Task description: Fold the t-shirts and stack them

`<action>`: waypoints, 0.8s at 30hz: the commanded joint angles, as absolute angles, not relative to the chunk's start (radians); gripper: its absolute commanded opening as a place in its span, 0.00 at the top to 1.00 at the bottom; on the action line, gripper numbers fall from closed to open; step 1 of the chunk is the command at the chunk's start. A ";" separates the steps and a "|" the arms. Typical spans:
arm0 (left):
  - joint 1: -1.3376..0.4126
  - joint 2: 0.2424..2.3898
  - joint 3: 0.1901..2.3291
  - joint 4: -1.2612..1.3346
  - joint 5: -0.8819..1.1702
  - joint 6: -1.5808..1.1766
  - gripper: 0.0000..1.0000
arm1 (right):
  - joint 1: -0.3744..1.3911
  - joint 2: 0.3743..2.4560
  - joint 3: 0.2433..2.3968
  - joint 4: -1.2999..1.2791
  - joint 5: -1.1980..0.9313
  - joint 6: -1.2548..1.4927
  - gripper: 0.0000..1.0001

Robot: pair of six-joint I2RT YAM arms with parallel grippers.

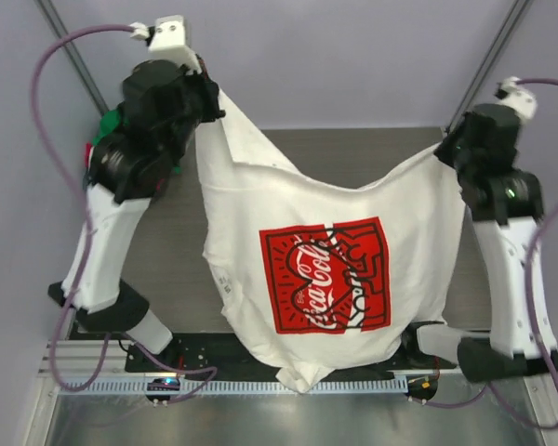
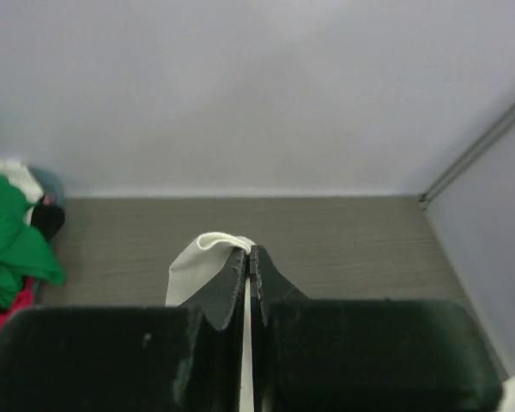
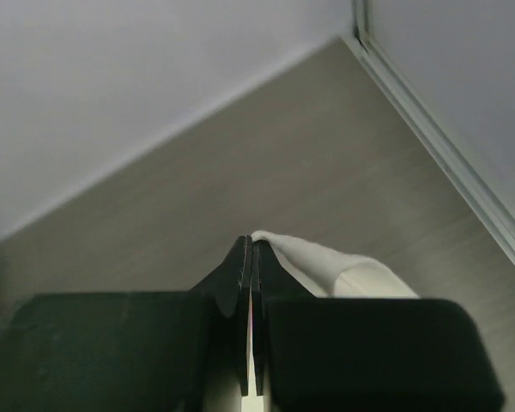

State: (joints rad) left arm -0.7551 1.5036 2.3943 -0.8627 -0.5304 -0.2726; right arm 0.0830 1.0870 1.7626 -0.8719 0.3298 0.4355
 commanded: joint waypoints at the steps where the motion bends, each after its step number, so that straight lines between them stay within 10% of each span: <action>1: -0.495 1.706 2.367 -0.940 -0.290 -0.404 1.00 | 0.083 1.308 1.659 -0.888 0.531 0.489 0.99; 7: -0.260 2.267 2.570 -1.031 -0.007 -0.633 0.99 | -0.069 1.816 1.829 -0.903 0.396 0.537 0.90; 8: -0.249 2.317 2.609 -1.086 0.052 -0.655 0.90 | -0.078 1.857 1.868 -0.949 0.373 0.538 0.71; 9: -0.244 2.353 2.650 -1.109 0.083 -0.666 0.58 | -0.086 1.896 1.915 -0.963 0.353 0.526 0.27; 12: -0.252 2.323 2.544 -1.121 0.058 -0.637 0.23 | -0.075 1.882 1.893 -0.950 0.344 0.511 0.00; 14: -0.258 2.231 2.287 -1.015 0.016 -0.629 0.00 | -0.069 1.812 1.810 -0.907 0.342 0.502 0.00; 24: -0.288 1.764 1.475 -0.737 -0.037 -0.686 0.04 | -0.034 1.583 1.343 -0.721 0.106 0.466 0.00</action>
State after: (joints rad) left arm -0.2821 1.8221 1.6119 -0.8825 -0.0368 -0.6506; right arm -0.0429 1.6009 1.4418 -0.8070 0.2153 0.4915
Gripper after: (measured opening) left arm 0.977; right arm 0.995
